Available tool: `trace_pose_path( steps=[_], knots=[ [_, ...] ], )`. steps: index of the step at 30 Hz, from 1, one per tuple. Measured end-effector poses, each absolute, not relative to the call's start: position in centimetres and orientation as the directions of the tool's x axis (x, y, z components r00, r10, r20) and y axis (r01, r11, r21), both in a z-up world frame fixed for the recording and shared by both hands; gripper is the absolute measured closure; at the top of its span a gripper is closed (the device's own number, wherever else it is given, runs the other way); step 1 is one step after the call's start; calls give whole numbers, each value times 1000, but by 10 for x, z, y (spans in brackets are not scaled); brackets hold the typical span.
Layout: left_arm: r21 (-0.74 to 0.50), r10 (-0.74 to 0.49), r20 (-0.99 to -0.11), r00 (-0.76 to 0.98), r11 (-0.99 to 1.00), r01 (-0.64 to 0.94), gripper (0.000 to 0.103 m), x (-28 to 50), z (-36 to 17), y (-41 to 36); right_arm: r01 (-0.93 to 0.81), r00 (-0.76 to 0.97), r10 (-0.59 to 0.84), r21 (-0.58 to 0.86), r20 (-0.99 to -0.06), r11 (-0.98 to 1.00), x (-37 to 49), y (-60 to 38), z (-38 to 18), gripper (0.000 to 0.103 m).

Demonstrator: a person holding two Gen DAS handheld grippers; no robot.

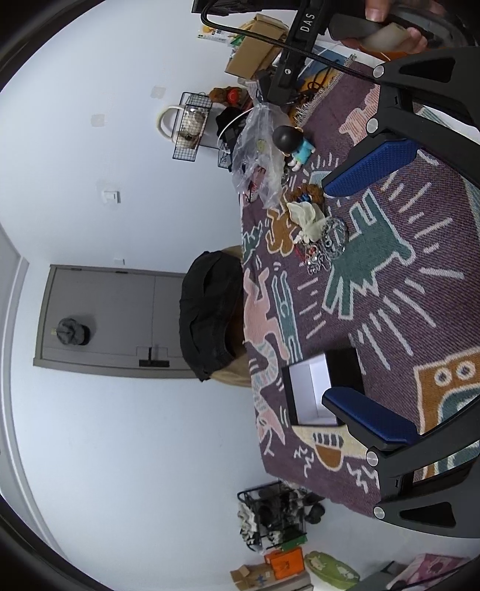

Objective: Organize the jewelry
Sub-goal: 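Reach the left gripper into the jewelry pile and grasp the dark beaded bracelet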

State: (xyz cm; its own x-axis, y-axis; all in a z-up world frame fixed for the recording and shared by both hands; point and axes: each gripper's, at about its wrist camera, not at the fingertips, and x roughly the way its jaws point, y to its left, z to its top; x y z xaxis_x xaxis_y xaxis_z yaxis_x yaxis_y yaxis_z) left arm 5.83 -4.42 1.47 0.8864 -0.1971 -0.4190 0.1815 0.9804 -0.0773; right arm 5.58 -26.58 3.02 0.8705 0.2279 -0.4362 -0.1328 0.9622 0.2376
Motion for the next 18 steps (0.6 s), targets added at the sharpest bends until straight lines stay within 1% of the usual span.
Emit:
trace_pose_path(
  steps=[4,7,8,10,12,16,17,18],
  knots=[
    [-87,-218,-429,877,976,201,2,73,16,-51,-134,866,238,256,-439,957,67,-270,28,0],
    [-91,-234,-445,864,972,216,6,87,15,-57,-119,864,237,276,-445,954,76,-277,26,1],
    [-96,-241,-455,857,970,222,8,93,13,-59,-113,862,236,284,-449,952,79,-280,25,3],
    [-114,-257,-473,843,966,230,15,103,11,-61,-93,853,229,297,-469,950,88,-288,20,18],
    [-137,-278,-496,823,961,242,20,116,7,-65,-78,843,233,319,-485,945,96,-295,15,26],
    [-174,-311,-554,773,950,258,28,144,-5,-76,-47,827,234,352,-511,935,109,-309,2,30],
    [-182,-315,-574,756,949,257,32,152,-9,-78,-43,824,235,357,-516,933,111,-311,-1,32],
    [-191,-321,-587,743,947,258,37,157,-12,-80,-37,817,239,366,-525,930,115,-315,-5,36]
  ],
)
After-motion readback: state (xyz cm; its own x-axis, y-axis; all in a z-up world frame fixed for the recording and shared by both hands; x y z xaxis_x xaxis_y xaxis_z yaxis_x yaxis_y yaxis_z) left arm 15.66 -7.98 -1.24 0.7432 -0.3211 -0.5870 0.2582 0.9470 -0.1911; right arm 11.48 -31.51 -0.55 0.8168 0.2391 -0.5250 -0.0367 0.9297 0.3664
